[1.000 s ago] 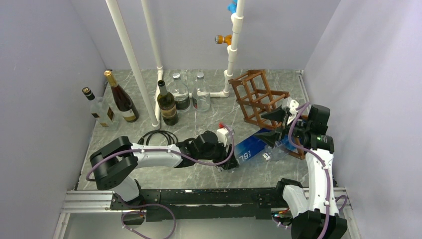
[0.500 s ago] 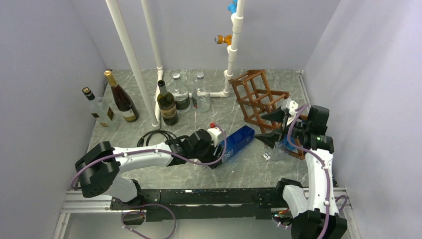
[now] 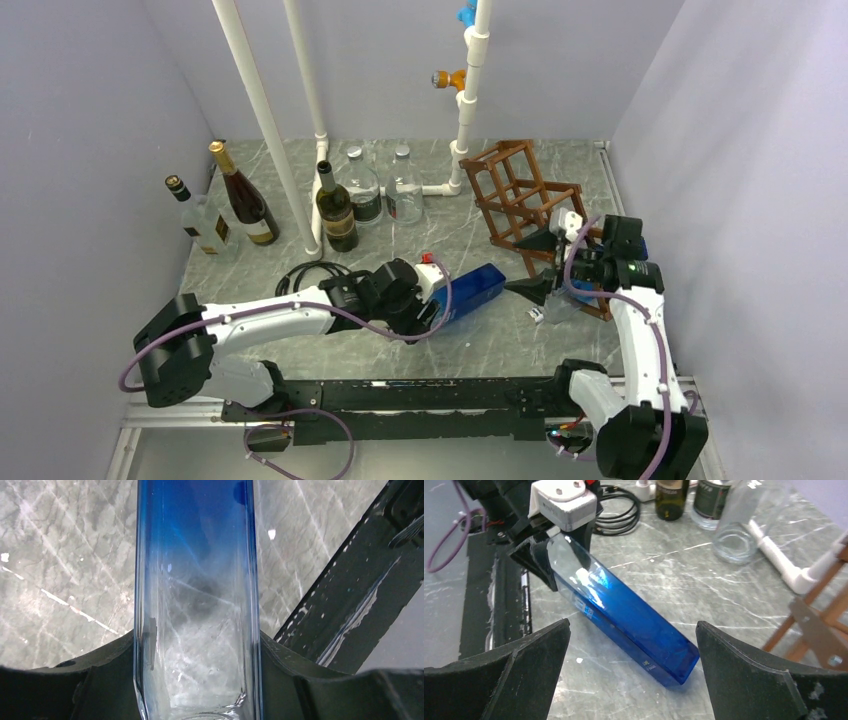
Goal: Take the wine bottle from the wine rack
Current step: Pick up the wine bottle from the wine rack.
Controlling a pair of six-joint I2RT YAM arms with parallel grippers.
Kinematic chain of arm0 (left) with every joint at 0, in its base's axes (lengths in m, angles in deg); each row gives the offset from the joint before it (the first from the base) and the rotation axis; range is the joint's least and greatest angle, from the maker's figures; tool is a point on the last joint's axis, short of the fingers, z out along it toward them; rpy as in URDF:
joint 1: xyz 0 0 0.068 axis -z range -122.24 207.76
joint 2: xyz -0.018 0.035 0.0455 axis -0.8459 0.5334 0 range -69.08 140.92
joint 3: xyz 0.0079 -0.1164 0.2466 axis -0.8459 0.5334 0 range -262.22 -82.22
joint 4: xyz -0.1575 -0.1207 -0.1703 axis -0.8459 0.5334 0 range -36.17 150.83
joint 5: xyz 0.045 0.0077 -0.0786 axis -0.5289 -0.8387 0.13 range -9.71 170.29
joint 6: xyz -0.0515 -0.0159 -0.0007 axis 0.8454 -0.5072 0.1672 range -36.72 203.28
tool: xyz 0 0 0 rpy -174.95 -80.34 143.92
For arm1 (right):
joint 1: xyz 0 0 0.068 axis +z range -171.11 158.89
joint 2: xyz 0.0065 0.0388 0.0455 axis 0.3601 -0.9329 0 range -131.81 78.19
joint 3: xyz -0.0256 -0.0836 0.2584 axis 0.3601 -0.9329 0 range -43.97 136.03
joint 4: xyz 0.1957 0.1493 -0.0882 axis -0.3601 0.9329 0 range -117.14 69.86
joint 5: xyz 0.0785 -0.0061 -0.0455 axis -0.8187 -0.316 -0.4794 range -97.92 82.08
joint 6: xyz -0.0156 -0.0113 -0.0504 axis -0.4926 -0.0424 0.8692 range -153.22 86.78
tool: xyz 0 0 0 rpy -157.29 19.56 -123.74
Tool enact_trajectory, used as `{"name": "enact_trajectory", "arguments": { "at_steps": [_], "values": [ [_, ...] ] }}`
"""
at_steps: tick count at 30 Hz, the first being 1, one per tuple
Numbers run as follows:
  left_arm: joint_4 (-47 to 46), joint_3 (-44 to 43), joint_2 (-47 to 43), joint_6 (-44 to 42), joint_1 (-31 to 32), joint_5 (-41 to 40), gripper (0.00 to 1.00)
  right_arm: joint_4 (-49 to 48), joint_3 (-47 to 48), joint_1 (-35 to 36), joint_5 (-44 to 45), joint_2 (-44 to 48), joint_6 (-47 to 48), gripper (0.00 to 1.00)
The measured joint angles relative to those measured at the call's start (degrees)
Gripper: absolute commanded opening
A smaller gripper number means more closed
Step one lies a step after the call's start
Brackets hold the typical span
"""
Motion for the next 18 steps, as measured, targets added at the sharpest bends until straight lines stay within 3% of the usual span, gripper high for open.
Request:
{"name": "enact_trajectory", "arguments": {
  "at_steps": [12,18],
  "values": [
    [13.1,-3.8,-3.6,-14.4,0.0,1.1,0.0,28.0,6.9,15.6,4.5,-17.6,41.2,1.0],
    [15.6,-4.0,-5.0,-17.9,0.0,1.6,0.0,30.0,8.9,20.9,6.1,-23.2,45.8,1.0]
  ]
}}
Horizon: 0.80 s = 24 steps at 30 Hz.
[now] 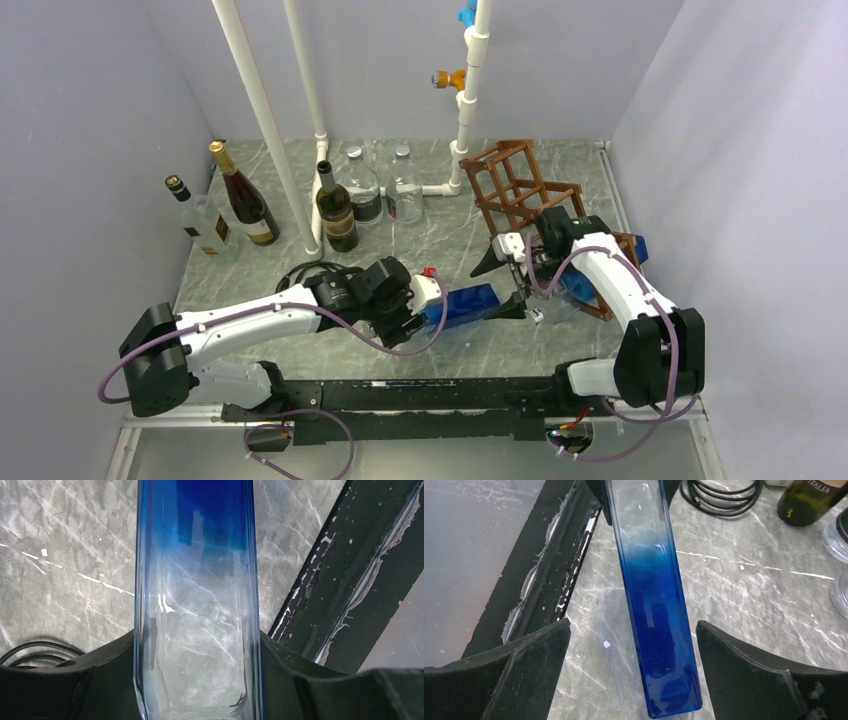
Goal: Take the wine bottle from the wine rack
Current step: Pick up the wine bottle from the wine rack.
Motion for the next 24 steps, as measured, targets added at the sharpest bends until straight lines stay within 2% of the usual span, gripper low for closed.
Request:
{"name": "enact_trajectory", "arguments": {
  "at_steps": [10,24],
  "values": [
    [0.6,0.0,-1.7,-1.2,0.0,2.1,0.0,-15.5,-0.6,9.2,7.6,-1.7,-16.6,1.0],
    [-0.1,0.0,-1.8,-0.3,0.0,3.4,0.0,-25.2,-2.8,16.0,14.1,-6.2,-25.6,0.98]
  ]
}}
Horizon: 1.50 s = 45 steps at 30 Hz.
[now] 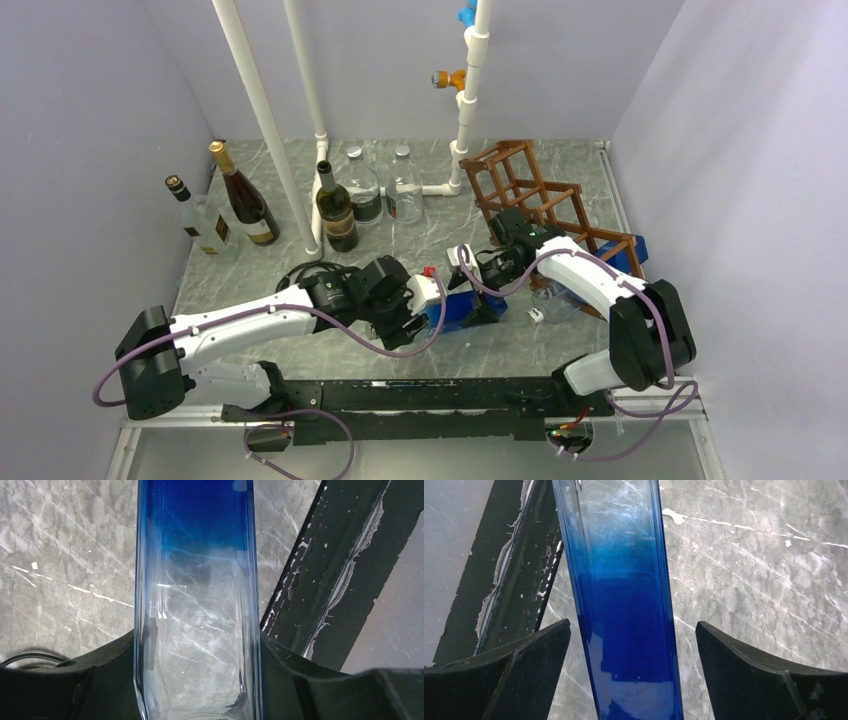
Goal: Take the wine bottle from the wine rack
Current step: Pick up the wine bottle from the wine rack.
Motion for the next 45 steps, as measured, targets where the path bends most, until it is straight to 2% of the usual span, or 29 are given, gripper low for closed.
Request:
{"name": "enact_trajectory", "arguments": {
  "at_steps": [14,22,25,30,36,38,40,45],
  "values": [
    [-1.7,0.0,0.0,1.4,0.0,1.2,0.0,-2.1,-0.7,2.3,1.0,-2.4,-1.4,0.87],
    [-3.0,0.0,0.0,2.0,0.0,1.2,0.0,-2.7,-1.0,3.5,1.6,-3.0,-1.4,0.86],
    [-3.2,0.0,0.0,2.0,0.0,1.2,0.0,-2.9,-1.0,3.8,2.1,-3.1,-1.4,0.82],
    [-3.2,0.0,0.0,2.1,0.0,1.2,0.0,-3.1,-1.1,4.1,2.3,-3.1,-1.4,0.66],
    [-3.0,0.0,0.0,2.2,-0.2,1.4,0.0,-2.8,-1.3,4.4,2.2,-3.1,0.1,0.15],
    [-3.0,0.0,0.0,2.2,-0.2,1.5,0.11,-2.7,-1.2,4.4,2.0,-3.3,0.3,0.06],
    [-3.0,0.0,0.0,2.4,-0.2,1.5,0.24,-2.6,-1.2,4.4,1.9,-3.5,0.6,0.01],
    [-3.2,0.2,-0.3,3.4,-0.1,1.1,0.51,-1.5,-0.6,4.4,1.7,-3.8,1.4,0.0]
  ]
}}
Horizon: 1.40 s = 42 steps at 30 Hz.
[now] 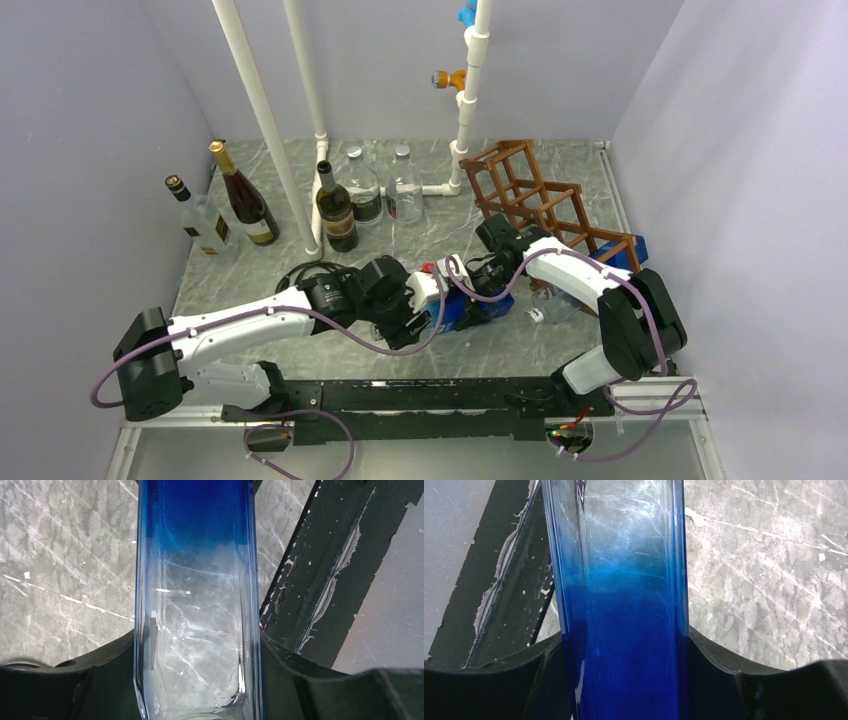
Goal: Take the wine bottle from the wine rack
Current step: Pick up the wine bottle from the wine rack.
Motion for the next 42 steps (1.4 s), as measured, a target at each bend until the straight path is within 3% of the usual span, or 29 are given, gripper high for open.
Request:
{"name": "enact_trajectory", "arguments": {
  "at_steps": [4,11,21,25,30,42],
  "values": [
    [-1.2,1.7,-1.4,0.9,0.2,-0.5,0.63,0.1,0.1,0.1,-0.3,0.0,0.4,0.0],
    [-3.1,3.3,-2.6,1.9,0.3,-1.4,0.71,0.3,0.3,0.1,-0.7,-0.7,0.9,0.0],
    [-12.9,3.2,-6.8,2.2,0.2,-4.4,0.81,2.1,0.3,0.1,0.7,-2.1,0.5,0.0],
    [-13.3,3.3,-7.8,2.2,0.2,-5.2,0.99,2.1,0.3,0.1,0.7,-2.1,0.5,0.0],
    [-15.1,5.3,-12.2,3.3,0.1,-7.2,1.0,2.3,0.3,0.0,0.7,-2.1,0.5,0.0],
    [-23.5,16.6,-32.0,8.0,-0.7,-13.2,0.99,3.8,0.9,-1.9,-1.3,-2.1,-0.1,0.0]
  ]
}}
